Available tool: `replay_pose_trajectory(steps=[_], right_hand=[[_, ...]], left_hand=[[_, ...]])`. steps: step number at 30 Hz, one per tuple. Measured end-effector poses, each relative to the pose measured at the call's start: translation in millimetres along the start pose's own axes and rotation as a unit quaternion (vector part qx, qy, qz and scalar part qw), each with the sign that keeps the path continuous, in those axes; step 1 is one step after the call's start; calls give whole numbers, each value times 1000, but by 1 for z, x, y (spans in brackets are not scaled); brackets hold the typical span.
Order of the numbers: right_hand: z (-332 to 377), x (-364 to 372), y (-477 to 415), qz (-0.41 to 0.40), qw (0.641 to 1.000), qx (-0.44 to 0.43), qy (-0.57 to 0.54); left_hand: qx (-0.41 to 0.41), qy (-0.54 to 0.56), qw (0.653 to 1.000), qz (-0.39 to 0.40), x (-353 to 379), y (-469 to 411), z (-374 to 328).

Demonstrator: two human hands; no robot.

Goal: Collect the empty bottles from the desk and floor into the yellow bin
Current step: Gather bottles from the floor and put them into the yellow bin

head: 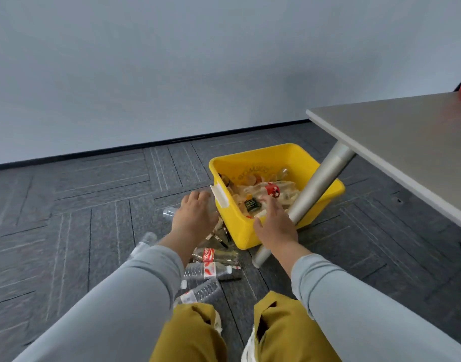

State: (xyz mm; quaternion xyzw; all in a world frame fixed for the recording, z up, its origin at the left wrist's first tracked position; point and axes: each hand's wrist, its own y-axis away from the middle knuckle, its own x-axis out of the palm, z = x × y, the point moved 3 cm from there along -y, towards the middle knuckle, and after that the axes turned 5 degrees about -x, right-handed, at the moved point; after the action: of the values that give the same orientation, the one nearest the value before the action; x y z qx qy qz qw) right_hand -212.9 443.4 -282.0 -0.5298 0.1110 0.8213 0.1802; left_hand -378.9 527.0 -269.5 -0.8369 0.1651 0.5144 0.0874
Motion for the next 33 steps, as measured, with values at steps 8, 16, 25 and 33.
replay_pose_trajectory(steps=[8, 16, 25, 33], right_hand=[[38, 32, 15, 32, 995, -91, -7], [75, 72, 3, 66, 990, -115, -43], [114, 160, -9, 141, 979, -146, -25], [121, 265, -37, 245, 960, -136, 12]], left_hand=[[-58, -21, 998, -3, -15, 29, 51], [-79, -46, 996, -6, -20, 33, 96], [-133, -51, 989, 28, 6, 33, 193], [-171, -32, 980, 96, 79, 10, 281]])
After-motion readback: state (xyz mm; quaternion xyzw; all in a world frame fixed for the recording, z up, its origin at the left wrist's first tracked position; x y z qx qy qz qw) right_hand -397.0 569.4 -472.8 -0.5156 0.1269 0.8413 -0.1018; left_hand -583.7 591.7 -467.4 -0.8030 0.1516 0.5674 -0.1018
